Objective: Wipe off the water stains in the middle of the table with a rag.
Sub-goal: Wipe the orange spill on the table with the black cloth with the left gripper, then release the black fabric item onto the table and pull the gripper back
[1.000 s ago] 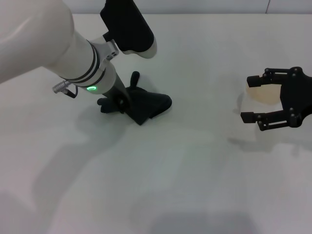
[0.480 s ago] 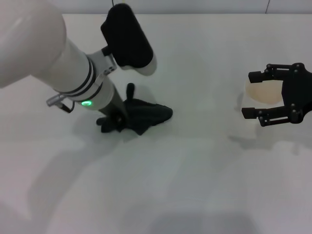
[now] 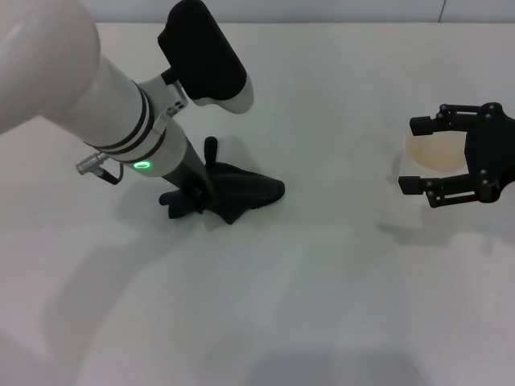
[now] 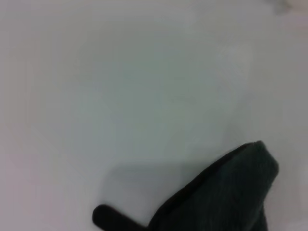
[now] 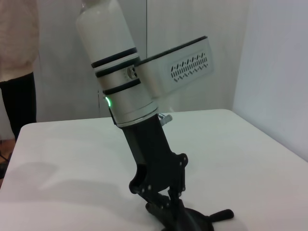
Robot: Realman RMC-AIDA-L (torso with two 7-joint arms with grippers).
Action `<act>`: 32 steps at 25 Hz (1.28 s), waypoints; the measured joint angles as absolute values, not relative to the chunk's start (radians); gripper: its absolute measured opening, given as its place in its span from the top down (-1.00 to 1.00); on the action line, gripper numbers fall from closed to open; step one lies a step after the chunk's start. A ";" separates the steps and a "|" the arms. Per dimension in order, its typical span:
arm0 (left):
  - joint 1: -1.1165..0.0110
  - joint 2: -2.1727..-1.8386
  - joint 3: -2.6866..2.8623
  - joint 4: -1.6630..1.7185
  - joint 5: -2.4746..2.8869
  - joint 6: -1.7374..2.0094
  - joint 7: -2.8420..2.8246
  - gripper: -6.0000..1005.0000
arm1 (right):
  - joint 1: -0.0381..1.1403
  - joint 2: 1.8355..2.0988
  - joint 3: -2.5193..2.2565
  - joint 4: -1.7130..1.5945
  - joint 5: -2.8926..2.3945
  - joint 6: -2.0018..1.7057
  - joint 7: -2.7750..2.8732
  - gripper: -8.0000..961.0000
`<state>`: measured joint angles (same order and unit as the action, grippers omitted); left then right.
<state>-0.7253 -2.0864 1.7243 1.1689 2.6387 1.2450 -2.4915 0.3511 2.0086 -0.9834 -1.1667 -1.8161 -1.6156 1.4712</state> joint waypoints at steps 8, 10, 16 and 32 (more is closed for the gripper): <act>-0.731 -2.088 1.724 1.182 2.621 1.247 -2.493 0.51 | 0.350 2.009 -0.983 -1.163 -1.816 -1.617 1.471 -0.75; -0.726 -2.087 1.724 1.200 2.621 1.253 -2.493 0.38 | 0.349 2.009 -0.983 -1.163 -1.816 -1.617 1.471 -0.75; -0.688 -2.086 1.694 1.291 2.593 1.301 -2.499 0.04 | 0.348 2.008 -0.982 -1.163 -1.816 -1.617 1.471 -0.75; -0.436 -2.080 1.348 1.409 2.250 1.355 -2.488 -0.78 | 0.349 2.008 -0.974 -1.166 -1.813 -1.617 1.471 -0.75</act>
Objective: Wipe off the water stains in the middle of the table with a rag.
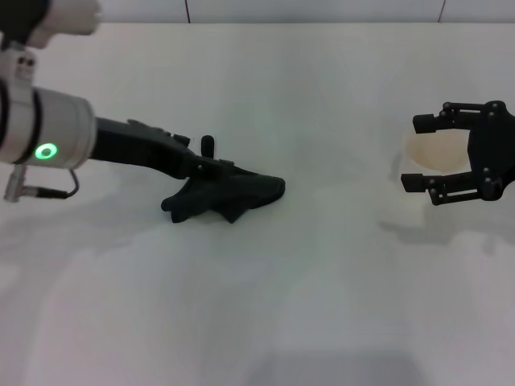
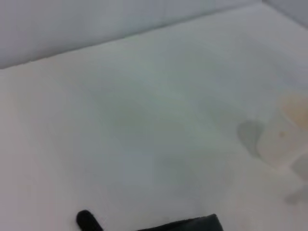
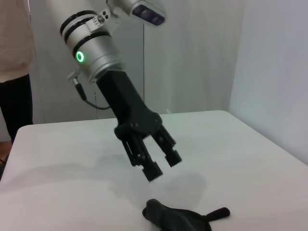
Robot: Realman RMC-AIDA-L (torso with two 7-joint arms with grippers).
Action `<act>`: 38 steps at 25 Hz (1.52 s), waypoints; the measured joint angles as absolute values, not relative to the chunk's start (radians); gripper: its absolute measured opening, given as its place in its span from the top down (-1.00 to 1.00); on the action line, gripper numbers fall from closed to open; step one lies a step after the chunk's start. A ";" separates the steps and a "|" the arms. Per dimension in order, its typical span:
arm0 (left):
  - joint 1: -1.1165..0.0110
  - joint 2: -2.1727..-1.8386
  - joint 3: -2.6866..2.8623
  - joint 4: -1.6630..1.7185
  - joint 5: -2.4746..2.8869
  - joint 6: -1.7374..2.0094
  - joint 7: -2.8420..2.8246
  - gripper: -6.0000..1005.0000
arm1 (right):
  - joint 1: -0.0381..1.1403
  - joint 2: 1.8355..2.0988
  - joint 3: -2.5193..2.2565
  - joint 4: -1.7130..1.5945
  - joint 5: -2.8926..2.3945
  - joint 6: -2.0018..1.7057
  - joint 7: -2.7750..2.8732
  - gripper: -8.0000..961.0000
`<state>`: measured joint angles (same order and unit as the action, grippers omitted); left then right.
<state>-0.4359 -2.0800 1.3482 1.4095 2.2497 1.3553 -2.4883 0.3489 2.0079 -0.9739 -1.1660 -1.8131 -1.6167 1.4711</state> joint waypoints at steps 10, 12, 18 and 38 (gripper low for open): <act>-0.363 -2.077 1.113 1.121 2.025 1.380 -2.124 -0.78 | 0.342 2.009 -0.974 -1.154 -1.811 -1.617 1.477 -0.75; -0.352 -2.076 1.073 1.070 2.010 1.385 -1.997 -0.78 | 0.341 2.009 -0.974 -1.150 -1.811 -1.617 1.478 -0.75; -0.340 -2.078 1.011 0.933 1.898 1.375 -1.741 -0.78 | 0.344 2.010 -0.971 -1.118 -1.811 -1.614 1.476 -0.75; -0.336 -2.065 0.995 0.814 1.754 1.419 -1.605 -0.78 | 0.336 2.009 -0.983 -1.090 -1.908 -1.556 1.466 -0.75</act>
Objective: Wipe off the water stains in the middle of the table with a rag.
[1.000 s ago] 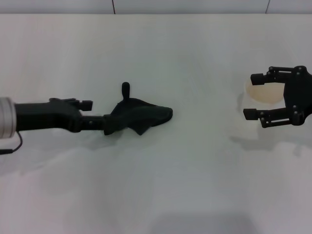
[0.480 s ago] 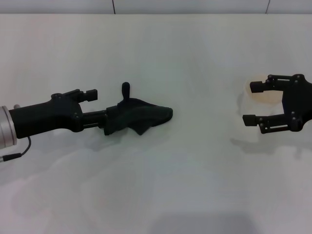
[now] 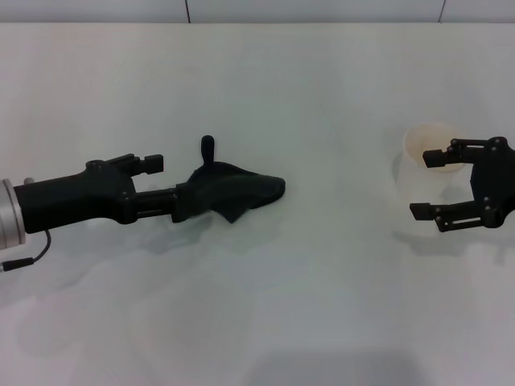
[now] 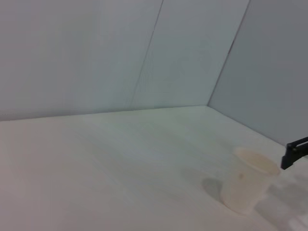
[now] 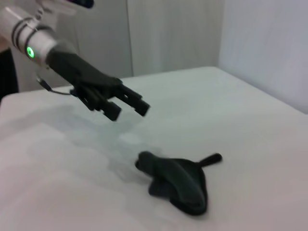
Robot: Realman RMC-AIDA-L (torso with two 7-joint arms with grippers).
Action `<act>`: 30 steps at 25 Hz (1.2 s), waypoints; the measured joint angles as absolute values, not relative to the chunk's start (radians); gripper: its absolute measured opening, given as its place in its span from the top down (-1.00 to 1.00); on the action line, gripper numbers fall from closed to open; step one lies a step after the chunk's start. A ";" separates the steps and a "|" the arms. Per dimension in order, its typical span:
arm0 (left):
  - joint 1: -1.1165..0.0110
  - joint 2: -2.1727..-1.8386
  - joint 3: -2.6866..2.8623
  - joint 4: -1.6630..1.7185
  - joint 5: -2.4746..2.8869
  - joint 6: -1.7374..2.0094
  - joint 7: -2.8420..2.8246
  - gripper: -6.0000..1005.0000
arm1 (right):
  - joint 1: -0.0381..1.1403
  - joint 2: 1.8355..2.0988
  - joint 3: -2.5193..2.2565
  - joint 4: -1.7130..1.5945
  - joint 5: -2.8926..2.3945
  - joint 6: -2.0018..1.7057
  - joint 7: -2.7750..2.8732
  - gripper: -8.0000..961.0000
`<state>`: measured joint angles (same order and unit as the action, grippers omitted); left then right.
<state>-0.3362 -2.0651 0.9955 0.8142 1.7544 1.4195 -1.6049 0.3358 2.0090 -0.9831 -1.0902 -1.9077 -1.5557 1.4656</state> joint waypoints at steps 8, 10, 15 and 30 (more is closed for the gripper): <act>-0.341 -2.057 0.995 0.813 1.755 1.420 -1.617 -0.78 | 0.337 2.010 -0.985 -1.089 -1.906 -1.561 1.454 -0.75; -0.341 -2.055 0.995 0.813 1.755 1.420 -1.621 -0.78 | 0.337 2.010 -0.986 -1.089 -1.906 -1.562 1.449 -0.75; -0.342 -2.054 0.997 0.813 1.762 1.423 -1.630 -0.78 | 0.339 2.011 -0.986 -1.089 -1.898 -1.563 1.447 -0.75; -0.352 -2.041 0.997 0.823 1.825 1.442 -1.633 -0.78 | 0.332 2.011 -0.996 -1.086 -1.870 -1.564 1.445 -0.75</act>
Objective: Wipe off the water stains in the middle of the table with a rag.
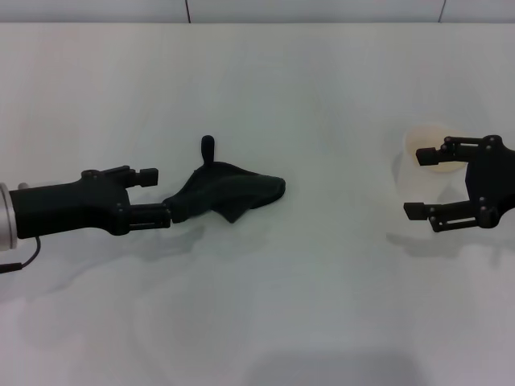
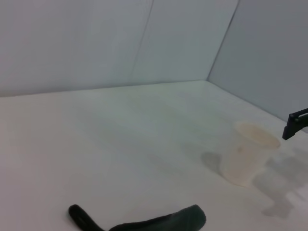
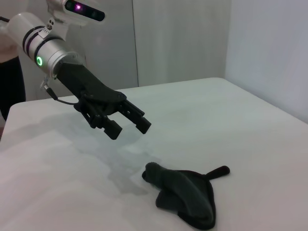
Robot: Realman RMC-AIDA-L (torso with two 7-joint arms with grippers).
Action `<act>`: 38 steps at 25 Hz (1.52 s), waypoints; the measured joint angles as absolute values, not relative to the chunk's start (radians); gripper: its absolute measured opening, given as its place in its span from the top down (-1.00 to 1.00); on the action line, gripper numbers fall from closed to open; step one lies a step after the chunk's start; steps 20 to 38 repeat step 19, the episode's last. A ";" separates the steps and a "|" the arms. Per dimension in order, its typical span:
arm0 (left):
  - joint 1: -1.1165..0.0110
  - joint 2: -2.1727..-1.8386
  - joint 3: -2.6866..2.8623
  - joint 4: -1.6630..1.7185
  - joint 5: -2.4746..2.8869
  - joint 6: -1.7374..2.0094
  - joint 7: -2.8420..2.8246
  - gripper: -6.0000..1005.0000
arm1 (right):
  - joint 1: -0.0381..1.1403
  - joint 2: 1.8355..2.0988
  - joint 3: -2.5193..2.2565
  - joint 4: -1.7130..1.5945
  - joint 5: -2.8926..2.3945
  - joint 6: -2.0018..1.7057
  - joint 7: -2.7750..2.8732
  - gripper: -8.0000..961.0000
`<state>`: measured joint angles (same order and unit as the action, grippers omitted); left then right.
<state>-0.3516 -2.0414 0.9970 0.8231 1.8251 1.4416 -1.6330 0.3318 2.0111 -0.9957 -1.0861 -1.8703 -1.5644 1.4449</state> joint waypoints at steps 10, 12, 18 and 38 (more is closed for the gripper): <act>-0.353 -2.041 0.997 0.824 1.826 1.467 -1.637 -0.78 | 0.330 2.011 -0.999 -1.077 -1.870 -1.576 1.444 -0.75; -0.353 -2.039 0.996 0.824 1.826 1.474 -1.637 -0.78 | 0.330 2.011 -0.999 -1.077 -1.870 -1.576 1.444 -0.75; -0.353 -2.037 0.996 0.824 1.825 1.479 -1.638 -0.78 | 0.330 2.011 -0.999 -1.077 -1.870 -1.577 1.444 -0.75; -0.353 -2.037 0.996 0.824 1.825 1.479 -1.638 -0.78 | 0.330 2.011 -0.999 -1.077 -1.870 -1.577 1.444 -0.75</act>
